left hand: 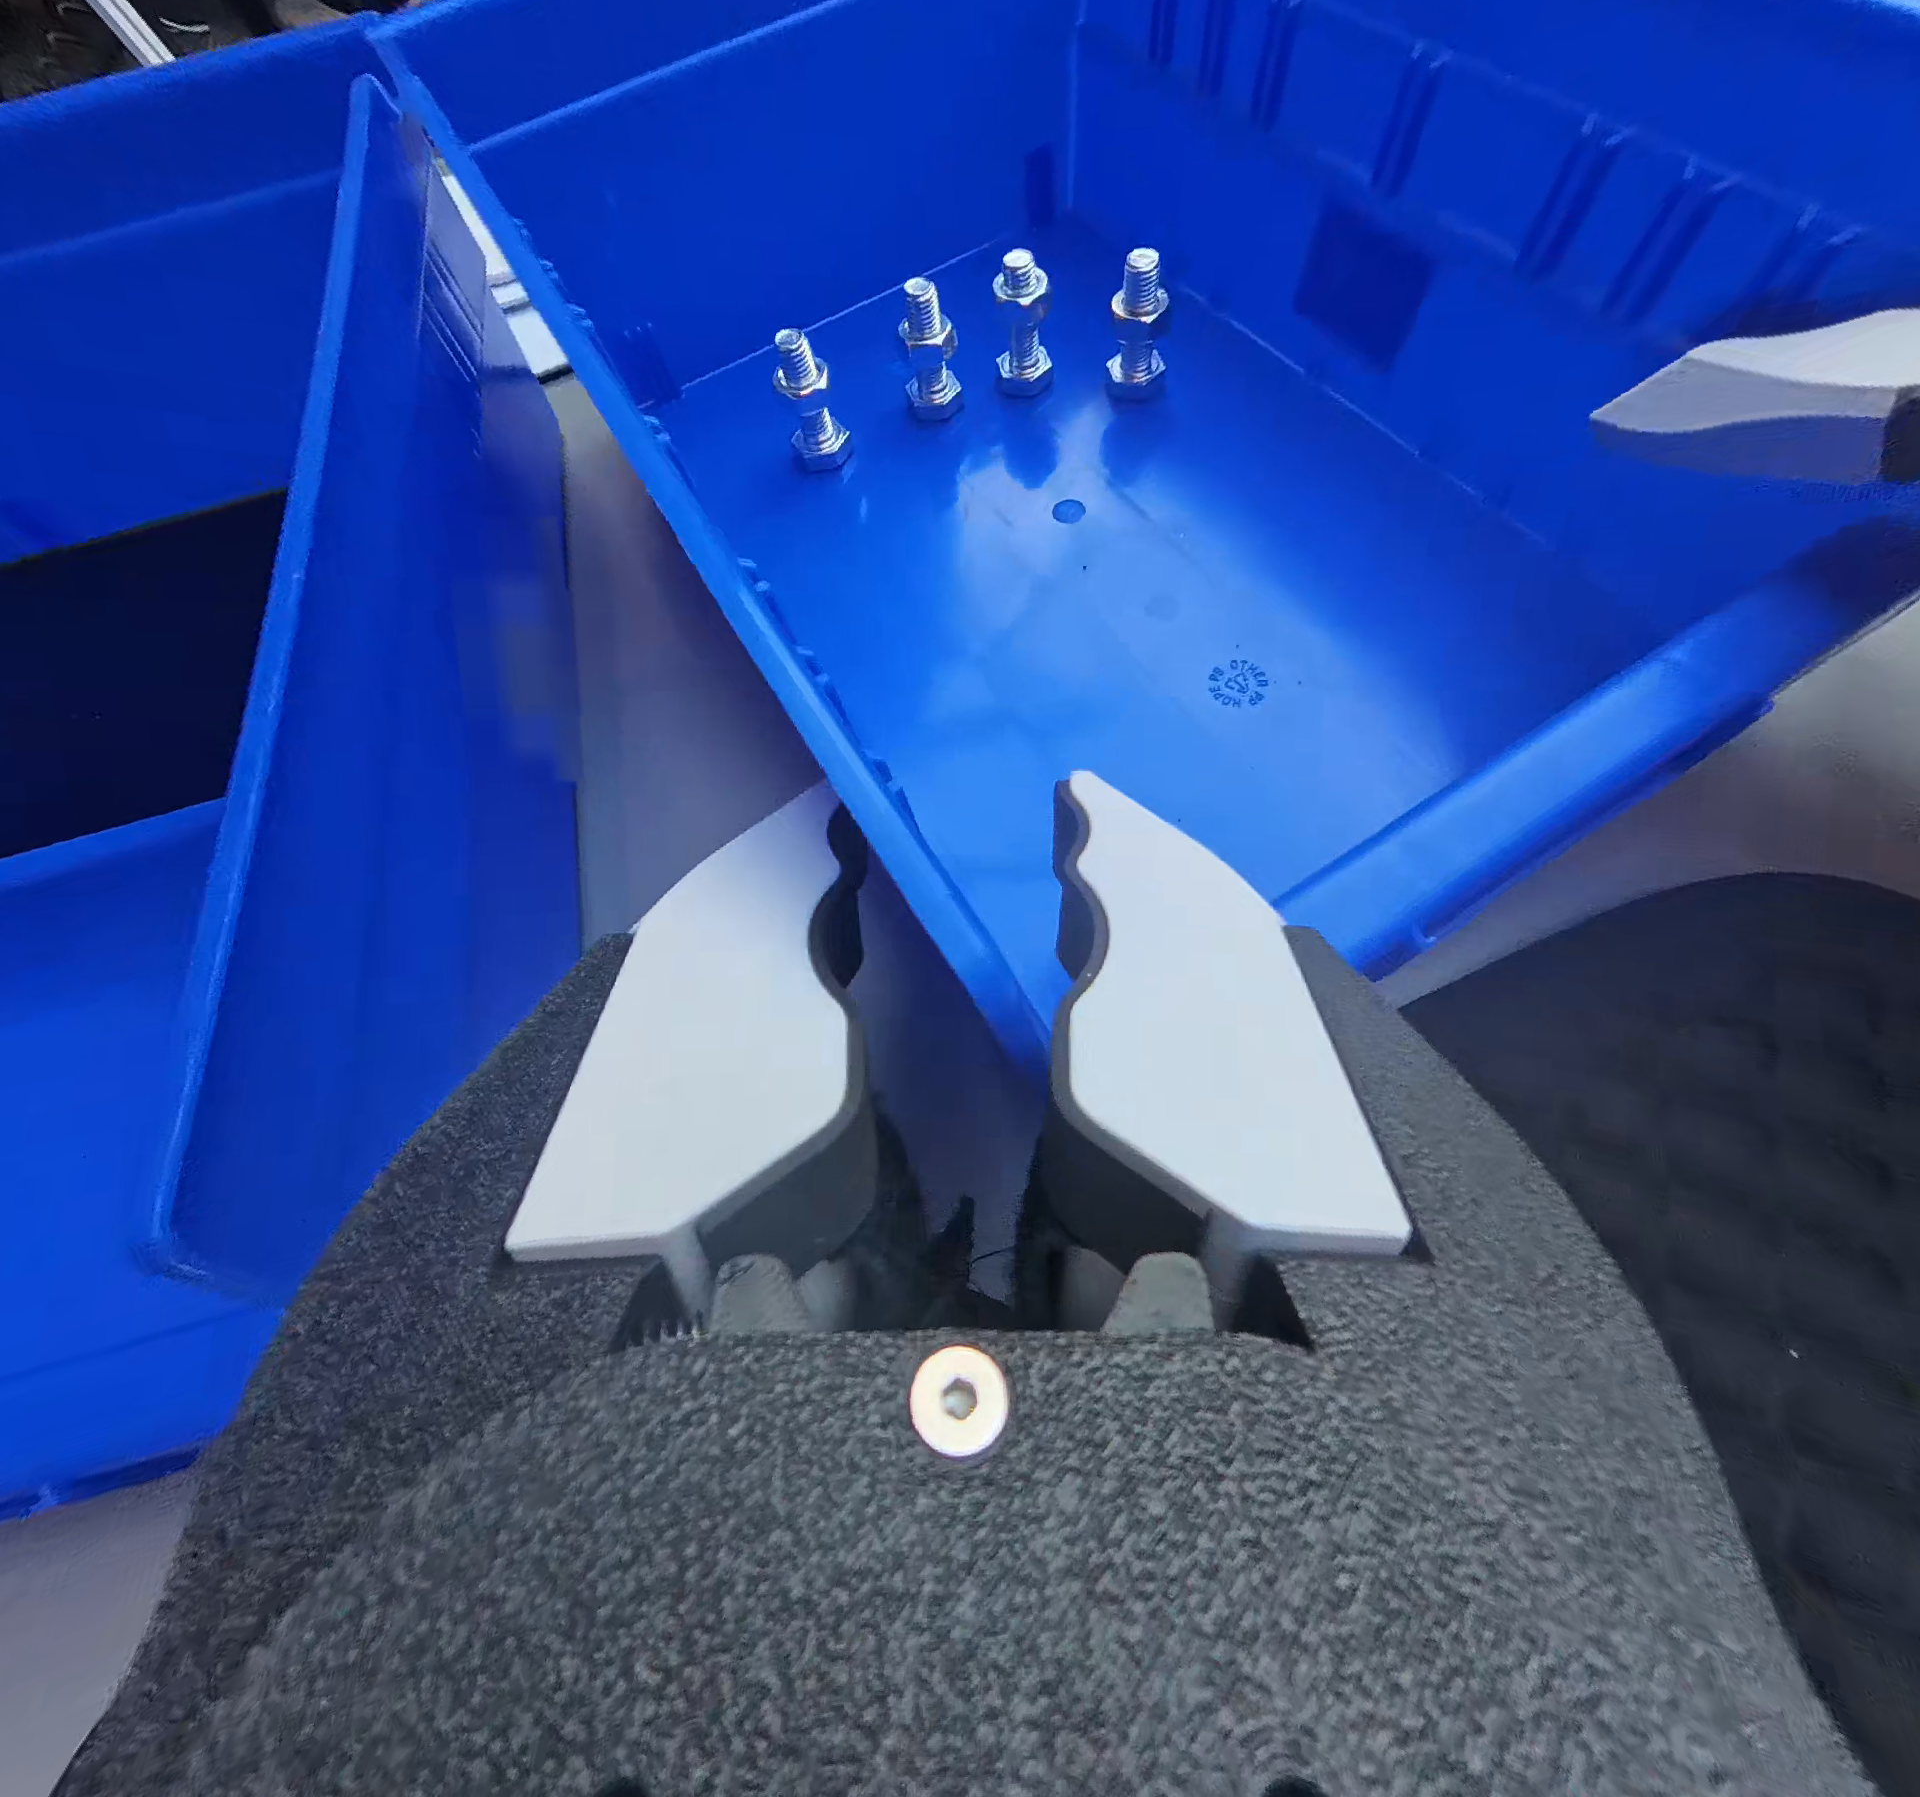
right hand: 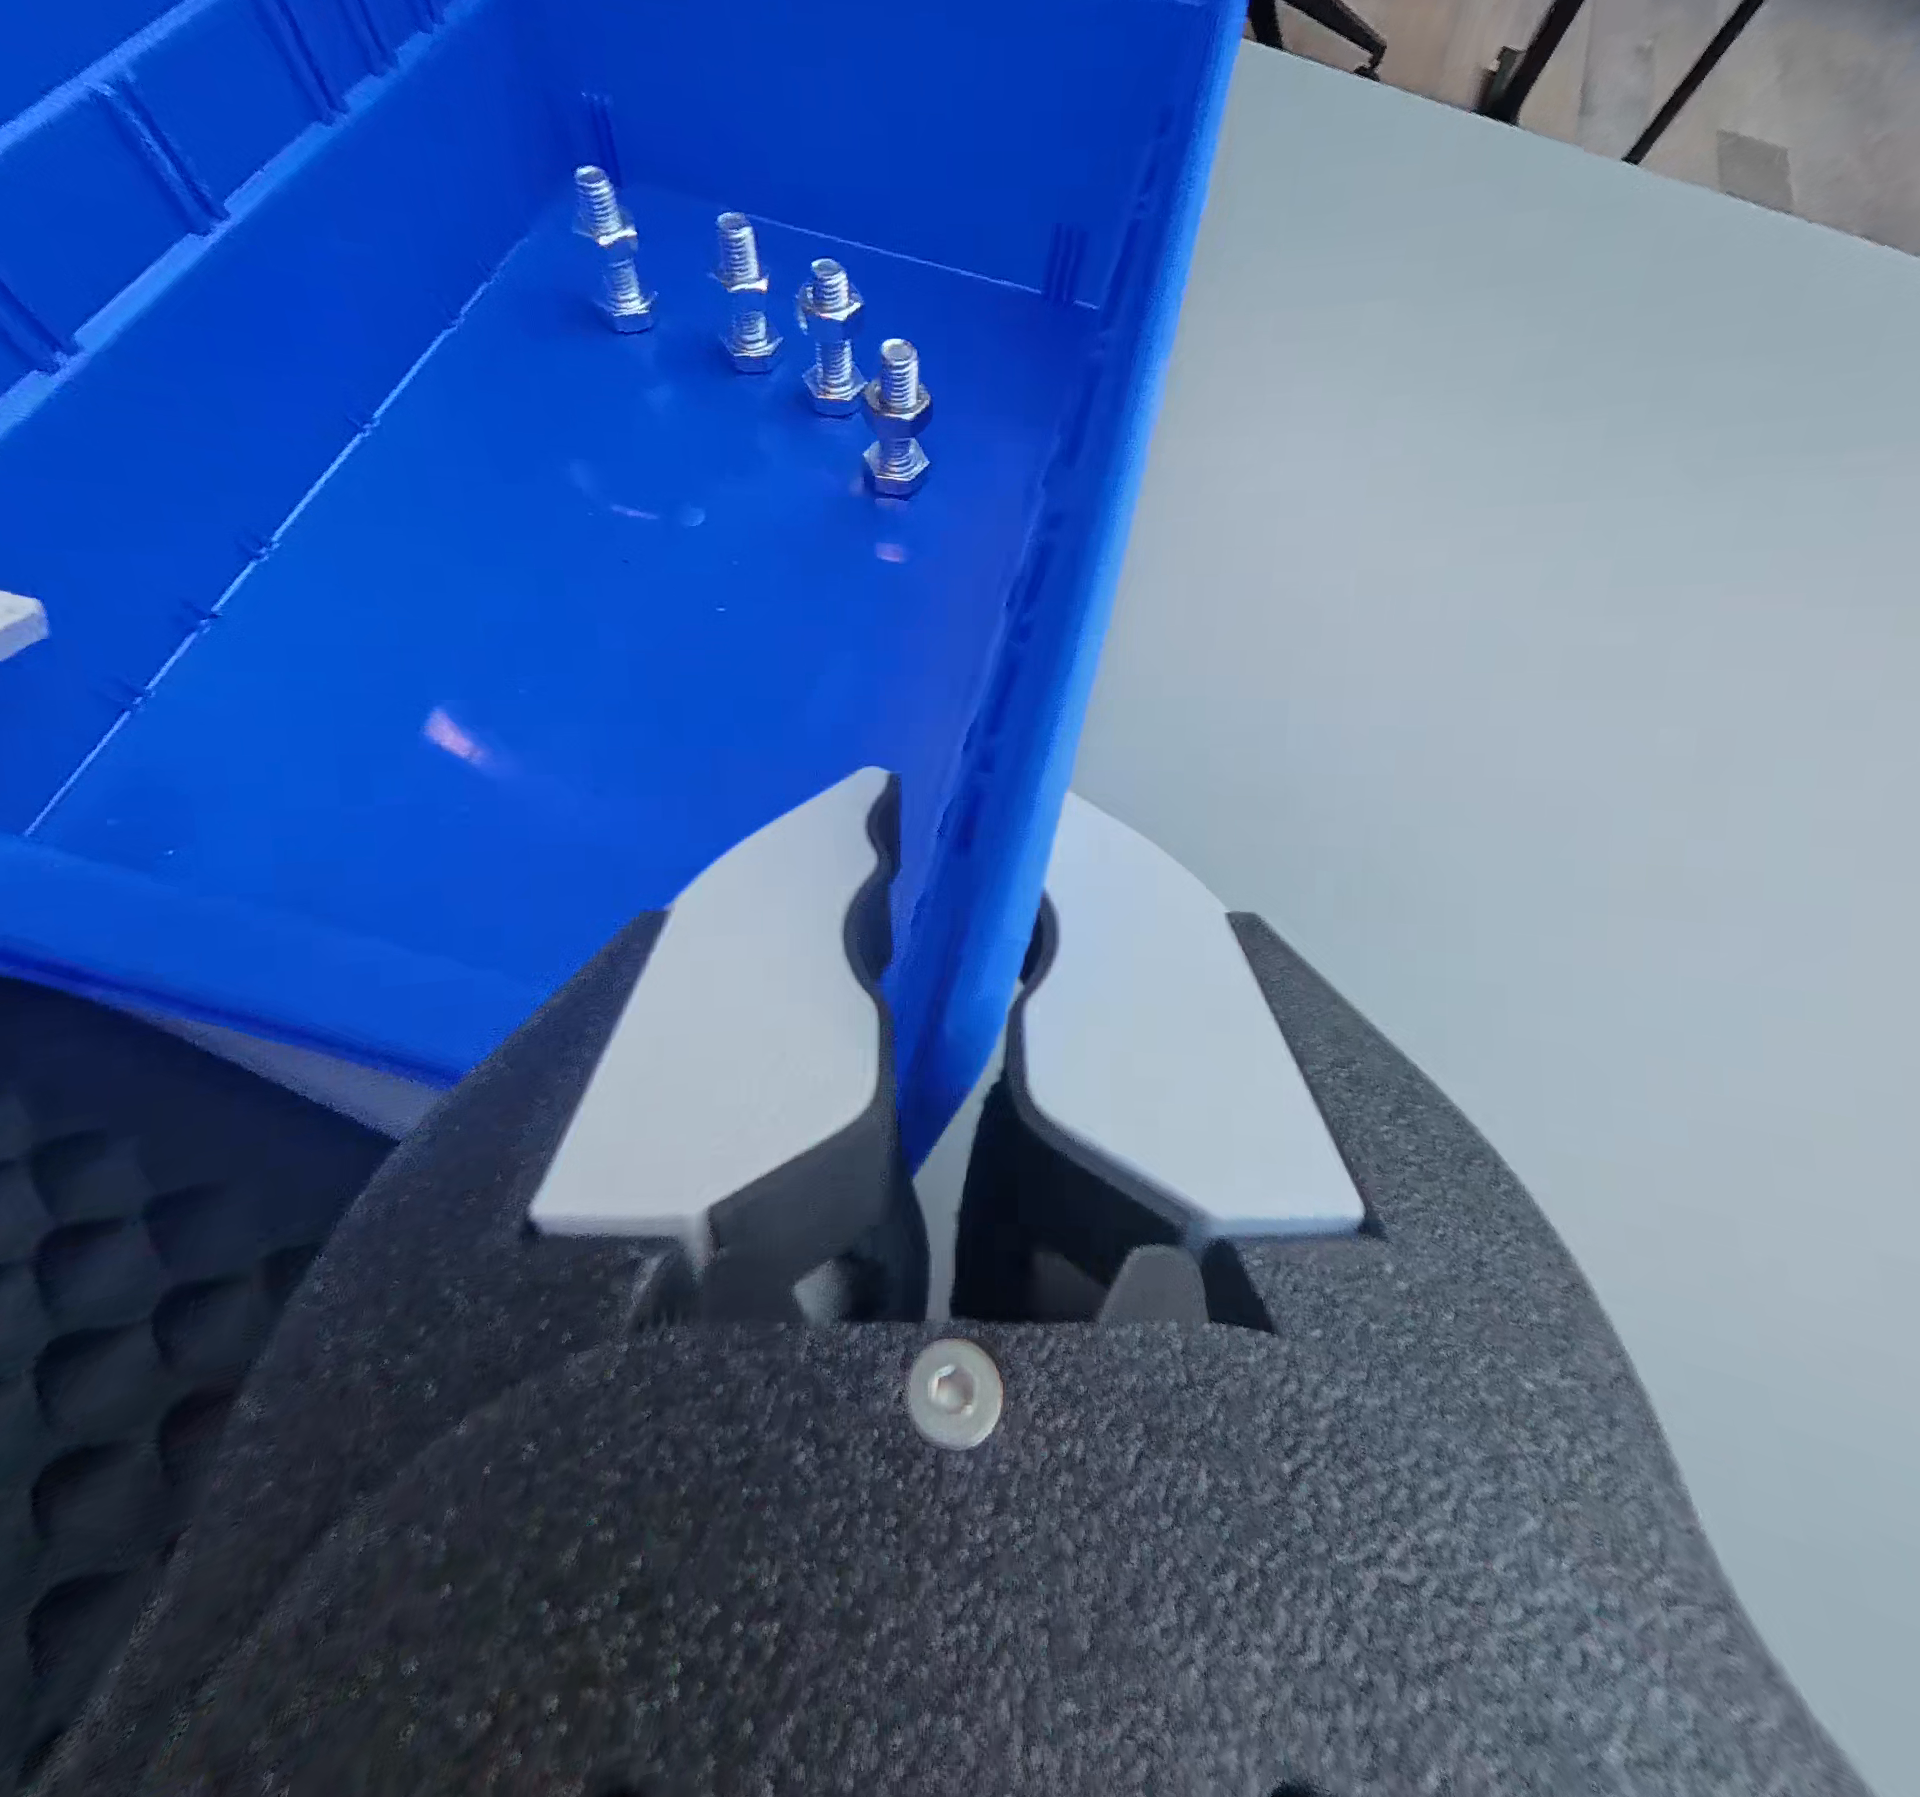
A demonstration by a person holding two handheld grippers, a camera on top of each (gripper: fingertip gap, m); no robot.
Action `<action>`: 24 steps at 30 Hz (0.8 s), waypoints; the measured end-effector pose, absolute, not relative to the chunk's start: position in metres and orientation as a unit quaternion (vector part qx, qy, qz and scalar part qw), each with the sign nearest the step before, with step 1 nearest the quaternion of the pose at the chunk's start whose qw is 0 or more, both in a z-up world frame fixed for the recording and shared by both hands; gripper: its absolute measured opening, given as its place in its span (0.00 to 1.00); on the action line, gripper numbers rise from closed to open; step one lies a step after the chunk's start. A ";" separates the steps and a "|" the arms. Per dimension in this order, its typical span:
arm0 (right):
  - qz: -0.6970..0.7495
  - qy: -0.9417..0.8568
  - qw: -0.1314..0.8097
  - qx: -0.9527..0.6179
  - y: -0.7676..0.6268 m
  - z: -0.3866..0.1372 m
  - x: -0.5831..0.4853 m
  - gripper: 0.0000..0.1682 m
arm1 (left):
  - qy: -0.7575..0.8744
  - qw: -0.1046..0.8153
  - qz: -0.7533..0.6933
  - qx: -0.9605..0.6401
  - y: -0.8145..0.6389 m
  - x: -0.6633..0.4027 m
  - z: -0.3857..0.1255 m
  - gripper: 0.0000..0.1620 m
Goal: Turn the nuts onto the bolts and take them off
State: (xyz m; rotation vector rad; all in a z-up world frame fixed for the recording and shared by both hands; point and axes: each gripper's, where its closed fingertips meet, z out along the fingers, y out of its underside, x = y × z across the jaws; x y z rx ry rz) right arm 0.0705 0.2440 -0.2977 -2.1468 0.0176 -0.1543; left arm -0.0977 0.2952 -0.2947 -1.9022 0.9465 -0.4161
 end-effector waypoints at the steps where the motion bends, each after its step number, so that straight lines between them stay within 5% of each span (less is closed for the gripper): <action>1: -0.080 0.005 0.472 -0.878 0.243 -0.297 0.073 0.07 | 0.386 0.472 -0.163 -0.775 0.296 -0.098 -0.295 0.21; 10: -0.126 0.045 0.460 -0.878 0.222 -0.285 0.075 0.04 | 0.395 0.515 -0.140 -0.748 0.295 -0.095 -0.271 0.12; 24: -0.153 0.028 0.516 -0.842 0.231 -0.175 0.007 0.04 | 0.366 0.590 -0.157 -0.702 0.299 -0.159 -0.165 0.12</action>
